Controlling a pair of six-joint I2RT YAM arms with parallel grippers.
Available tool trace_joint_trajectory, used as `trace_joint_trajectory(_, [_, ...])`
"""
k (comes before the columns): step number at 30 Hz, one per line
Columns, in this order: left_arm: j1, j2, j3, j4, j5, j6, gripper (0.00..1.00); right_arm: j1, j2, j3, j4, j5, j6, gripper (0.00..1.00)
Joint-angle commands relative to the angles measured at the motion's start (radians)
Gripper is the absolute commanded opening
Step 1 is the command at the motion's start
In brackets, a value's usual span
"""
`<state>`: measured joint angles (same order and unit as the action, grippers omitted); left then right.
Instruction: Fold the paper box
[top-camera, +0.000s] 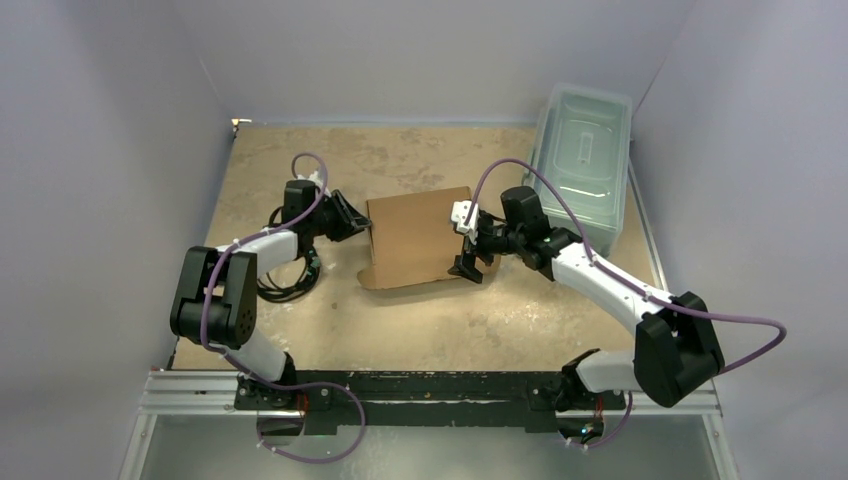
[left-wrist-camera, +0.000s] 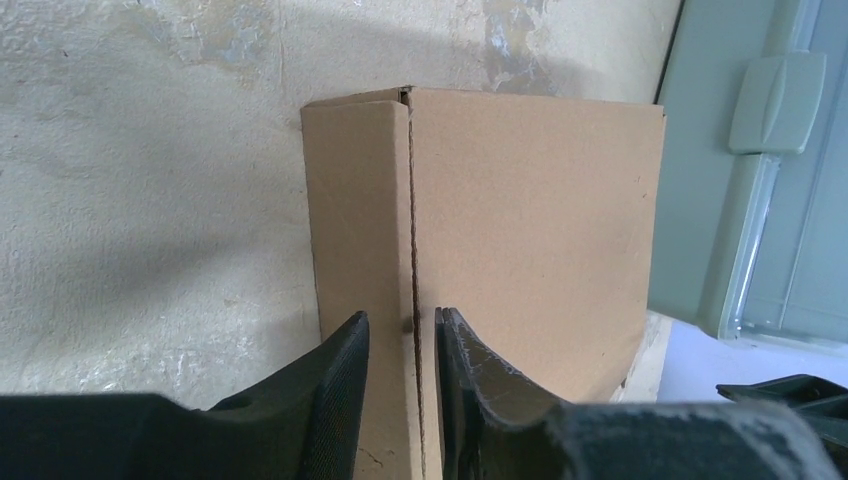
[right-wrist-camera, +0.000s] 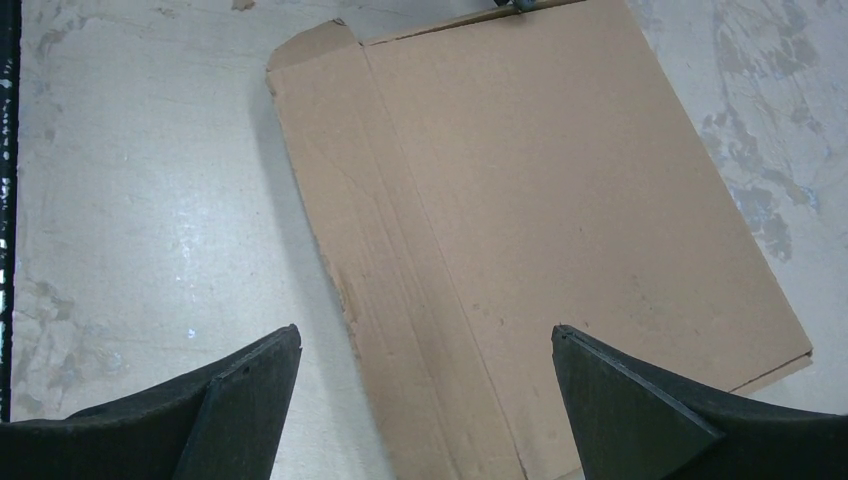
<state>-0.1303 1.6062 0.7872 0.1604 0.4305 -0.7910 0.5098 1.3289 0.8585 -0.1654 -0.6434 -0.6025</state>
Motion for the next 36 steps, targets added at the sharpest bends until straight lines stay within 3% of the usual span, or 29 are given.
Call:
trace_joint_trajectory(1, [0.008,-0.009,-0.016,0.013,-0.004,0.021,0.3,-0.001,-0.002,0.024,0.005,-0.017,0.003,0.99])
trace_joint_trajectory(5, [0.007,0.01,-0.03,0.034,0.003,0.016,0.27,-0.002,-0.001,0.025,0.005,-0.015,0.005,0.99])
trace_joint_trajectory(12, [0.008,0.028,-0.035,0.063,0.027,0.0,0.1,-0.003,0.01,0.026,0.005,-0.007,0.015,0.99])
trace_joint_trajectory(14, [0.008,0.022,-0.044,0.076,0.036,-0.013,0.01,-0.004,0.015,0.029,0.008,-0.01,0.033,0.99])
trace_joint_trajectory(20, [0.015,-0.009,-0.094,0.135,0.031,-0.071,0.0,-0.02,0.039,0.052,0.093,-0.02,0.25,0.99])
trace_joint_trajectory(23, [0.028,-0.039,-0.12,0.144,0.008,-0.082,0.0,-0.024,0.042,0.057,0.193,0.113,0.419,0.99])
trace_joint_trajectory(30, [0.044,-0.107,-0.146,0.12,-0.037,-0.059,0.0,-0.024,0.097,0.182,0.202,0.466,0.68,0.99])
trace_joint_trajectory(36, [0.054,-0.121,-0.186,0.132,-0.039,-0.051,0.0,-0.037,0.229,0.311,0.175,0.504,0.745,0.99])
